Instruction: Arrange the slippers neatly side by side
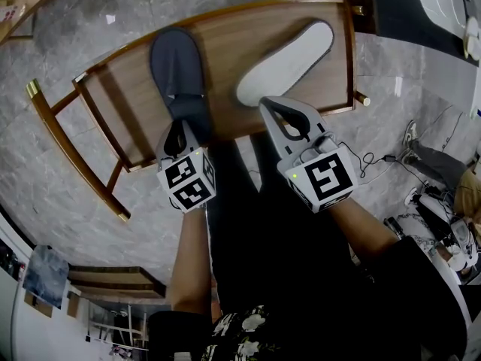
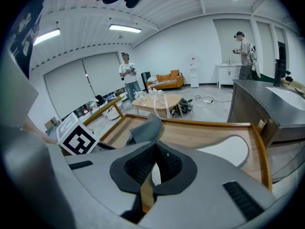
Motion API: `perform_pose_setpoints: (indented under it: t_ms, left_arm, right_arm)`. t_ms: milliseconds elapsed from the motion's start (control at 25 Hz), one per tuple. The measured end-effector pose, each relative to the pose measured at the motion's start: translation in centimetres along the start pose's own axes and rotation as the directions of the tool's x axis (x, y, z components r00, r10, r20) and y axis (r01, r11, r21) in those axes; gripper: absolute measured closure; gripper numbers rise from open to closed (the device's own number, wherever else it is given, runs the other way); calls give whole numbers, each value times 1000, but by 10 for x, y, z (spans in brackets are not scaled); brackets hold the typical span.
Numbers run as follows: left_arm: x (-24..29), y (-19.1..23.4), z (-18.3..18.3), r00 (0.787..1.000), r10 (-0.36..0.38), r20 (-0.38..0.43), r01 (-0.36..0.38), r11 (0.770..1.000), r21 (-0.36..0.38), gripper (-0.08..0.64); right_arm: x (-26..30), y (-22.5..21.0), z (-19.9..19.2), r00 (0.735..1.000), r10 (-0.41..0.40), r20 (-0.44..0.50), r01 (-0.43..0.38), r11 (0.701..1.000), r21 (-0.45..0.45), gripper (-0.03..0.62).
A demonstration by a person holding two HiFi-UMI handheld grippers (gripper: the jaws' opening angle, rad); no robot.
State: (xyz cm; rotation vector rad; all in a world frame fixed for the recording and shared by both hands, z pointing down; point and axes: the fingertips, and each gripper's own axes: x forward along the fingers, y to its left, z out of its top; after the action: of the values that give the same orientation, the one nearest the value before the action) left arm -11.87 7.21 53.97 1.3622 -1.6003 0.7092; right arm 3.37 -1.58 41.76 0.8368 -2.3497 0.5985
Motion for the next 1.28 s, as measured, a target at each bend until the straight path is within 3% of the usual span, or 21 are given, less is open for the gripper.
perform_pose_setpoints:
  t_ms: [200, 640, 880, 1040, 1160, 1280]
  left_arm:
    - [1, -3, -2, 1000, 1, -1, -1, 994, -112, 514]
    - [1, -11, -5, 997, 74, 2, -72, 983, -171, 514]
    - [-5, -14, -5, 993, 117, 0, -116, 981, -154, 509]
    - [-20, -16, 15, 990, 129, 54, -116, 974, -193, 488]
    - [-26, -43, 45, 990, 68, 127, -48, 987, -152, 468]
    - [-20, -80, 70, 986, -42, 162, 45, 999, -19, 465]
  right_arm:
    - [-2, -4, 1, 1000, 15, -1, -15, 1000, -8, 597]
    - [-1, -28, 5, 997, 74, -16, -75, 994, -74, 597]
    - [3, -42, 4, 994, 104, -20, -106, 991, -88, 597]
    - [5, -57, -8, 994, 106, -39, -109, 990, -94, 597]
    - [7, -68, -24, 994, 94, -63, -99, 991, -86, 597]
    - [7, -75, -35, 994, 78, -75, -83, 995, -61, 597]
